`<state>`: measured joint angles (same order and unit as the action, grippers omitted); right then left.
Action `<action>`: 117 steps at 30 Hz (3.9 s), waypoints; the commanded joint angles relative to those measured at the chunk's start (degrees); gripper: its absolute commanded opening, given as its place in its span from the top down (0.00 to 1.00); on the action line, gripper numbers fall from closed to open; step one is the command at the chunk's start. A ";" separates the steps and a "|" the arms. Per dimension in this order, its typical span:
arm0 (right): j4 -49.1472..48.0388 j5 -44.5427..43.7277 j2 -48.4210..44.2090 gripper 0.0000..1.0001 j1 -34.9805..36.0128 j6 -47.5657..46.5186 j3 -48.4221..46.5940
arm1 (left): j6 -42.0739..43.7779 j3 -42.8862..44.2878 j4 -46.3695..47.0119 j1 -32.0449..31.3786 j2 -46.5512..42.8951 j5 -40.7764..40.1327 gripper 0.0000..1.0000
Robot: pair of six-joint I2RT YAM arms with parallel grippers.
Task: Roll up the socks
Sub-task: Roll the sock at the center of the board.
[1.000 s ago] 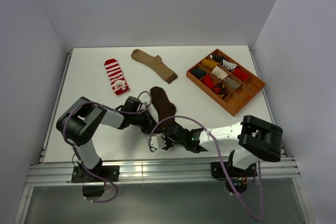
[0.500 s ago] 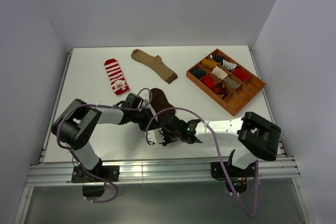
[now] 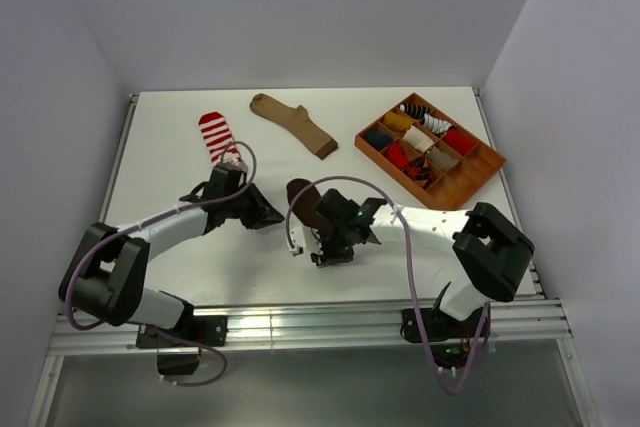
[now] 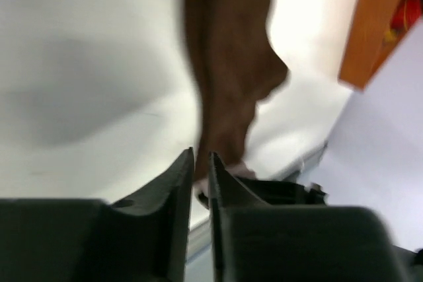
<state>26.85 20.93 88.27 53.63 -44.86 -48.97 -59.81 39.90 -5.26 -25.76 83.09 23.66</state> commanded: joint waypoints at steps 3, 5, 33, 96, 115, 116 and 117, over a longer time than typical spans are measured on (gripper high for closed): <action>8.47 9.47 3.57 0.74 -4.67 -0.84 -6.57 | -3.46 -6.84 2.70 2.73 -7.57 -9.24 0.86; 12.49 12.99 6.89 0.74 -6.50 -1.98 -10.17 | -5.30 -10.71 7.25 2.64 -9.60 -10.73 0.92; 51.28 29.61 45.76 0.72 -18.73 -5.33 -47.45 | 13.84 -20.74 49.19 -17.04 -4.00 -5.65 0.73; 19.58 22.24 12.04 0.53 -34.47 9.71 -25.05 | 6.91 -0.79 10.36 -13.09 15.52 9.98 1.00; -14.71 -5.10 -18.31 0.43 -2.68 -1.54 12.14 | 3.12 0.62 7.63 -8.96 22.29 19.49 1.00; -15.68 -6.59 -18.31 0.43 -1.17 -1.98 13.62 | 3.12 0.62 7.63 -8.96 22.38 19.58 1.00; -17.52 -9.04 -18.31 0.43 0.32 -2.33 14.51 | 3.21 0.70 7.37 -8.96 22.55 19.41 1.00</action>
<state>16.14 18.24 71.33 50.43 -44.75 -36.51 -56.95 40.97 5.08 -34.59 103.81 45.17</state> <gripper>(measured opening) 0.567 0.035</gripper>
